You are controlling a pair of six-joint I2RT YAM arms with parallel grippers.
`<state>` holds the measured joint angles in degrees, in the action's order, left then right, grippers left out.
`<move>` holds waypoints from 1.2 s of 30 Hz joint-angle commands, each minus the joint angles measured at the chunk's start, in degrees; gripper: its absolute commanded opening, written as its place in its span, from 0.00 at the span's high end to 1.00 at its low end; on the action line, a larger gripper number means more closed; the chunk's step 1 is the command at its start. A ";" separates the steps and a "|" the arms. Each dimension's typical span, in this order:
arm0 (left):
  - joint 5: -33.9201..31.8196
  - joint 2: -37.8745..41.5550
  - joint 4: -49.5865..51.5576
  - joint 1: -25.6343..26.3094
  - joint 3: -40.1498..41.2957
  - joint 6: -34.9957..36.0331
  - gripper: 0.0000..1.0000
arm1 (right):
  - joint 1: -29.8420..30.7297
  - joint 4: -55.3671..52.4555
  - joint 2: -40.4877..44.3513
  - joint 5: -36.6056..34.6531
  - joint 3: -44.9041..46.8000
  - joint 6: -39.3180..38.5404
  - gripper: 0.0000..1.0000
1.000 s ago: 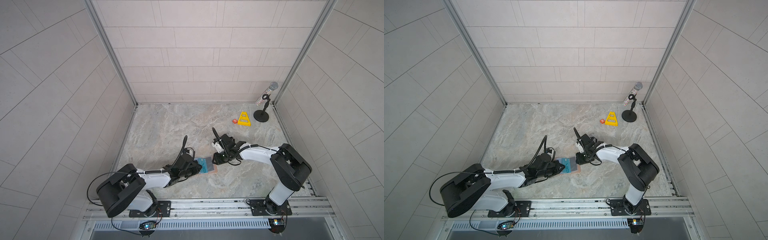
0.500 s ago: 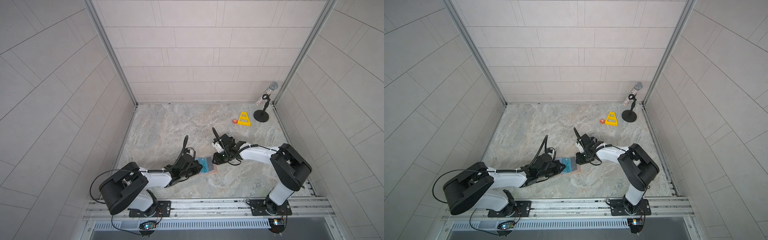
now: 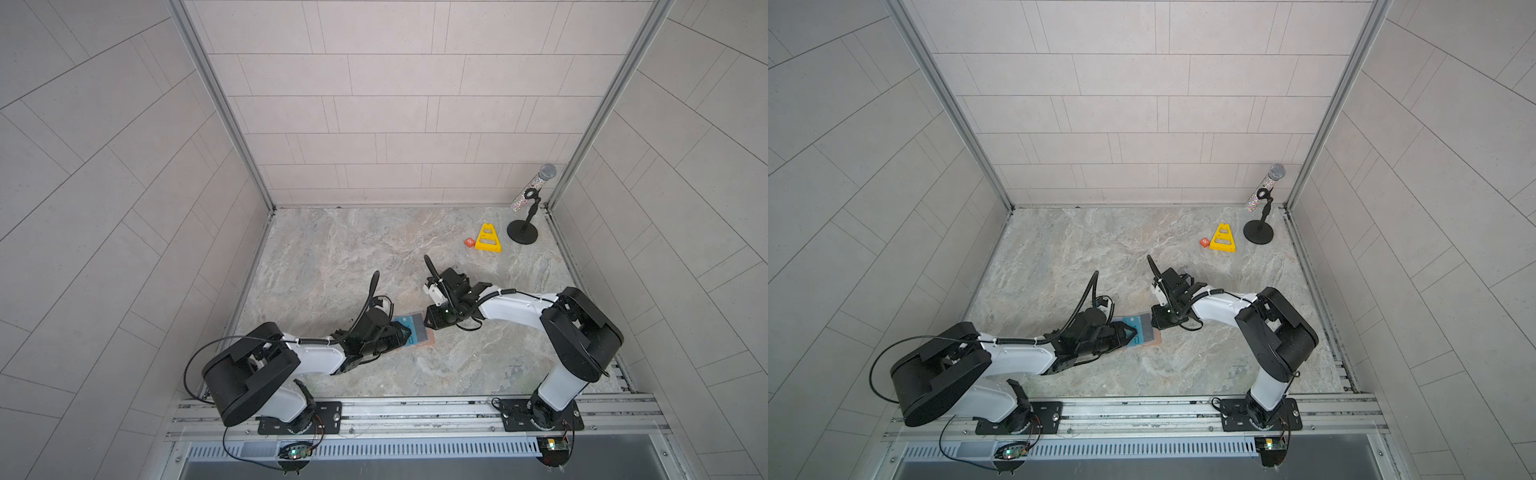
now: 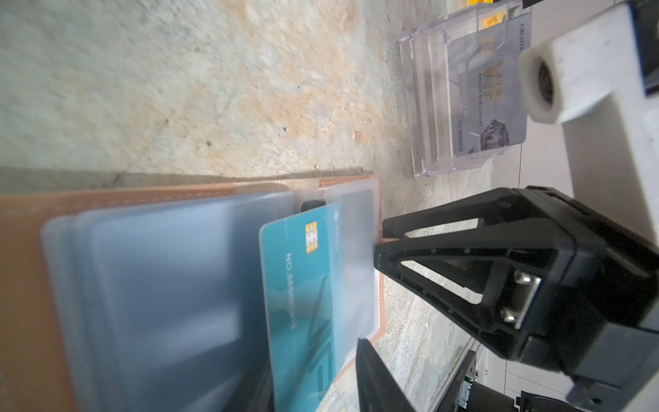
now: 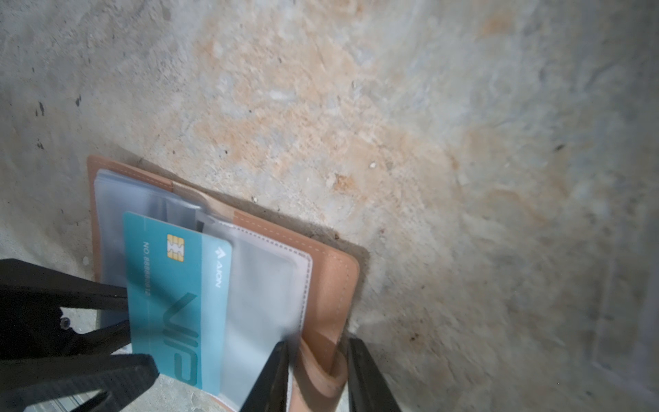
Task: Insert credit cards into a card holder
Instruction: Insert the credit card into the card slot.
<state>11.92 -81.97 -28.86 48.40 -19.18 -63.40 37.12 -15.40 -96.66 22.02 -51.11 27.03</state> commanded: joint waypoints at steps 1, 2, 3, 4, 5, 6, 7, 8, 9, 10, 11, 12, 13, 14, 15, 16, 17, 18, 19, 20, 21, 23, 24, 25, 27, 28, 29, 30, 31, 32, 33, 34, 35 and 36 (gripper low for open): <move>-1.55 0.67 9.48 0.40 0.23 1.46 0.53 | 0.61 -3.32 -2.65 -2.66 2.12 0.23 0.70; -2.19 1.44 11.27 0.60 -0.16 1.96 0.50 | 0.64 -3.32 -2.71 -2.75 2.16 0.20 0.70; -3.08 2.39 13.74 0.77 -0.77 2.50 0.48 | 0.58 -3.40 -2.70 -2.91 2.16 0.22 0.70; -4.05 3.18 15.85 0.98 -1.23 3.02 0.45 | 0.61 -3.41 -2.70 -3.02 2.16 0.22 0.70; -5.14 4.13 18.19 1.23 -1.84 3.65 0.42 | 0.63 -3.41 -2.66 -3.08 2.18 0.20 0.70; -6.08 4.94 20.33 1.41 -2.38 4.20 0.39 | 0.63 -3.39 -2.72 -3.10 2.16 0.22 0.70; -6.70 5.46 21.81 1.56 -2.75 4.61 0.38 | 0.58 -3.34 -2.79 -3.05 2.16 0.22 0.70; -7.00 5.82 22.72 1.58 -3.01 5.04 0.37 | 0.62 -3.32 -2.76 -3.02 2.16 0.23 0.70; -7.04 6.03 23.09 1.53 -3.13 5.34 0.37 | 0.63 -3.24 -2.75 -2.95 2.16 0.22 0.70; -7.05 6.04 23.48 1.60 -3.31 5.45 0.37 | 0.58 -3.23 -2.80 -2.88 2.16 0.23 0.70; -6.86 5.92 23.43 1.57 -3.40 5.54 0.37 | 0.60 -3.23 -2.78 -2.94 2.16 0.24 0.70; -6.83 5.78 23.41 1.54 -3.47 5.59 0.37 | 0.59 -3.23 -2.74 -2.90 2.16 0.26 0.70; -6.82 5.54 23.50 1.64 -3.58 5.60 0.37 | 0.58 -3.23 -2.76 -2.86 2.15 0.22 0.70; -7.05 5.43 23.65 1.69 -3.58 5.65 0.37 | 0.63 -3.23 -2.74 -2.86 2.14 0.22 0.70; -7.25 5.38 23.76 1.67 -3.67 5.62 0.37 | 0.60 -3.23 -2.76 -2.86 2.07 0.27 0.70; -7.64 5.49 24.09 1.84 -3.72 5.70 0.38 | 0.62 -3.23 -2.83 -2.85 2.11 0.22 0.70; -8.36 5.66 24.86 1.99 -3.91 5.81 0.39 | 0.63 -3.31 -2.83 -2.86 2.07 0.23 0.70; -8.97 5.85 25.59 2.07 -4.09 5.98 0.42 | 0.58 -3.32 -2.85 -2.86 2.08 0.17 0.70; -9.53 5.99 26.40 2.13 -4.32 6.36 0.44 | 0.58 -3.32 -2.85 -2.94 2.07 0.13 0.70; -10.01 6.06 27.27 2.20 -4.69 6.72 0.47 | 0.63 -3.32 -2.84 -2.94 2.07 0.13 0.70; -10.32 6.04 27.88 2.14 -4.94 7.11 0.52 | 0.63 -3.35 -2.92 -2.95 2.07 0.13 0.70; -10.89 5.65 28.93 2.25 -5.58 7.70 0.64 | 0.61 -3.32 -2.92 -2.95 2.05 0.09 0.70; -11.01 5.51 29.24 2.26 -5.81 7.82 0.70 | 0.66 -3.32 -2.93 -2.90 2.00 0.13 0.70; -11.26 5.35 29.60 2.26 -6.12 8.00 0.74 | 0.64 -3.28 -3.00 -2.94 2.06 0.13 0.70; -11.56 5.23 30.01 2.39 -6.44 8.17 0.78 | 0.66 -3.41 -3.06 -2.86 2.00 0.13 0.70; -11.73 5.25 30.33 2.46 -6.56 8.28 0.78 | 0.67 -3.41 -3.10 -2.86 2.00 0.13 0.70; -11.92 5.25 30.45 2.55 -6.57 8.29 0.79 | 0.59 -3.41 -3.12 -2.84 2.00 0.08 0.70; -11.92 5.13 30.47 2.57 -6.57 8.29 0.81 | 0.68 -3.41 -3.23 -2.86 1.95 0.04 0.70; -12.12 5.11 30.68 2.64 -6.65 8.29 0.84 | 0.66 -3.41 -3.23 -2.86 1.98 0.03 0.70; -12.27 5.08 30.84 2.64 -6.66 8.29 0.85 | 0.64 -3.33 -3.30 -2.84 2.03 0.04 0.70; -12.23 5.07 30.82 2.66 -6.66 8.35 0.87 | 0.69 -3.32 -3.28 -2.86 2.01 0.09 0.70; -12.27 4.92 30.91 2.73 -6.74 8.42 0.88 | 0.59 -3.32 -3.33 -2.86 1.98 0.08 0.70; -12.13 4.68 30.92 2.68 -6.81 8.46 0.88 | 0.66 -3.29 -3.25 -2.86 1.98 0.13 0.70; -11.95 4.40 30.72 2.66 -6.91 8.55 0.89 | 0.67 -3.24 -3.17 -2.79 2.07 0.13 0.70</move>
<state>1.10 -76.18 -2.17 50.83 -25.67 -55.57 37.23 -15.07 -96.75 21.80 -51.11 27.03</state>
